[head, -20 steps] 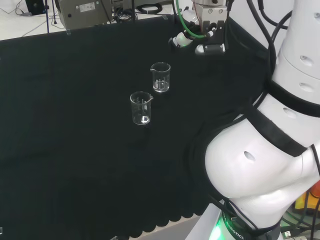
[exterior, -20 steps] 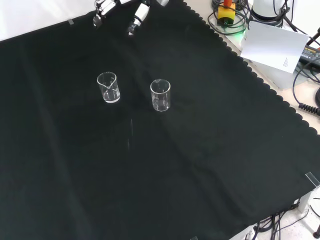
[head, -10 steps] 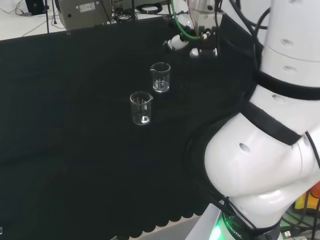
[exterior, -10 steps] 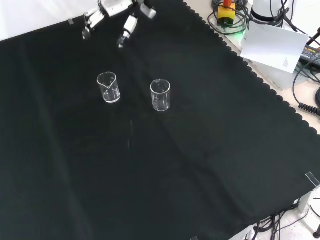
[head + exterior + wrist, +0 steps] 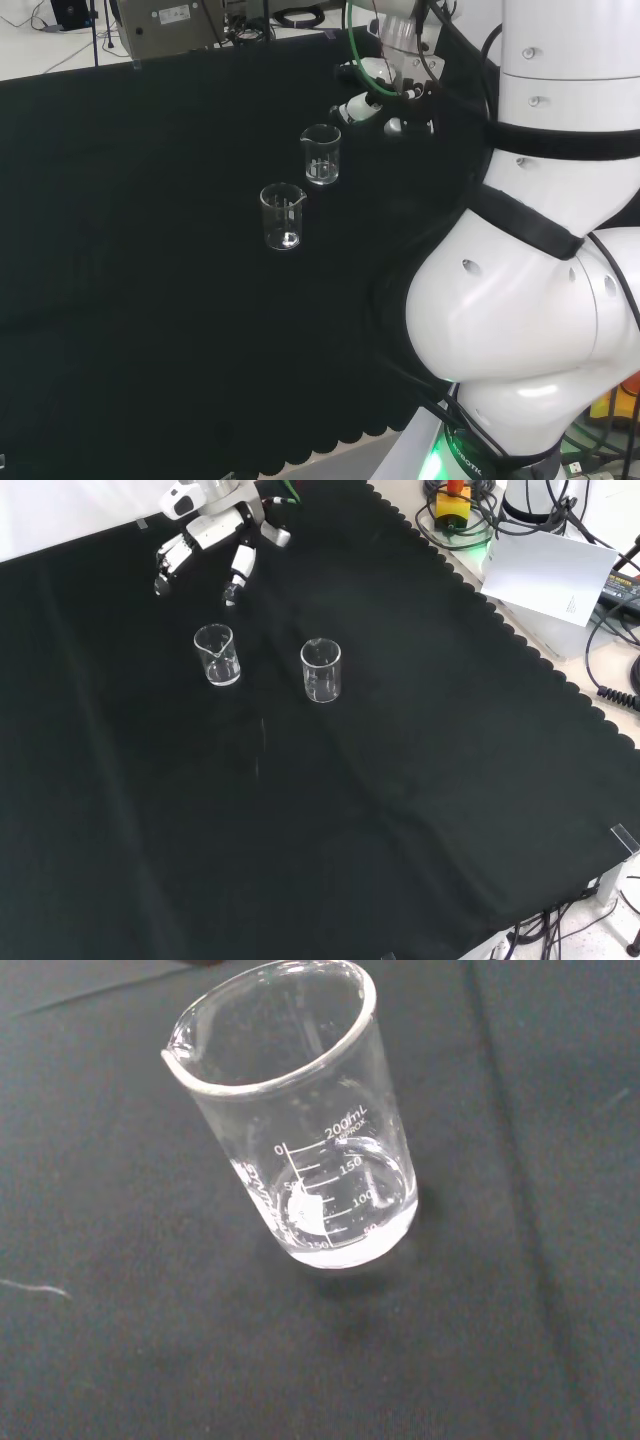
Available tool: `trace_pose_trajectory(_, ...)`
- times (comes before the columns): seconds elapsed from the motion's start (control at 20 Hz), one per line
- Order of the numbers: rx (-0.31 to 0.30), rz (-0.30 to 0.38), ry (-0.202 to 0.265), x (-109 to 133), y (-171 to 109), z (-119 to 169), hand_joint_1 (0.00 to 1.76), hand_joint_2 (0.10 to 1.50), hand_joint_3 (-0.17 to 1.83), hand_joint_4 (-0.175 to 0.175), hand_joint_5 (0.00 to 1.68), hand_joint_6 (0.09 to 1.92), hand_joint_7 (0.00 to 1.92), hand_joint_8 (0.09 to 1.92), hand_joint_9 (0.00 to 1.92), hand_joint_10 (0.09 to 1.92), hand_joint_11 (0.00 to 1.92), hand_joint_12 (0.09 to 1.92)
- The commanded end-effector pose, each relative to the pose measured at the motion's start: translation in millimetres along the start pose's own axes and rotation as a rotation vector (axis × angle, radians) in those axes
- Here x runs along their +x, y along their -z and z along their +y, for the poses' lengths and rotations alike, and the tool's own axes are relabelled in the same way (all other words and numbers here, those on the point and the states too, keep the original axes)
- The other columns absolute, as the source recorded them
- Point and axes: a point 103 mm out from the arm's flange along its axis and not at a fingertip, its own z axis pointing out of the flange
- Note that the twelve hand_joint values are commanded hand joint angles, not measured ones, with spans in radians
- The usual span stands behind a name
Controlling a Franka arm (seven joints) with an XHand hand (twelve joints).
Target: Pick up the beaker on the right.
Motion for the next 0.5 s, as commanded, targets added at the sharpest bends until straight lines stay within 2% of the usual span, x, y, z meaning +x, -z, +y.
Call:
trace_pose_trajectory(0.05,-0.010,0.115,0.078,-15,-28,4,0.80,0.94,-0.17,-0.020,0.32,0.09,0.11,0.64,0.30,0.70,0.02,1.42)
trace_pose_trajectory(0.25,0.017,0.168,0.155,-19,-41,5,0.82,0.93,-0.17,-0.023,0.35,0.09,0.16,0.67,0.36,0.69,0.06,1.42)
trace_pose_trajectory(0.4,0.051,0.200,0.196,-20,-52,7,0.82,0.92,-0.17,-0.023,0.36,0.09,0.16,0.67,0.37,0.68,0.07,1.42)
trace_pose_trajectory(0.5,0.065,0.208,0.208,-20,-58,9,0.82,0.91,-0.17,-0.021,0.35,0.09,0.15,0.66,0.37,0.67,0.07,1.42)
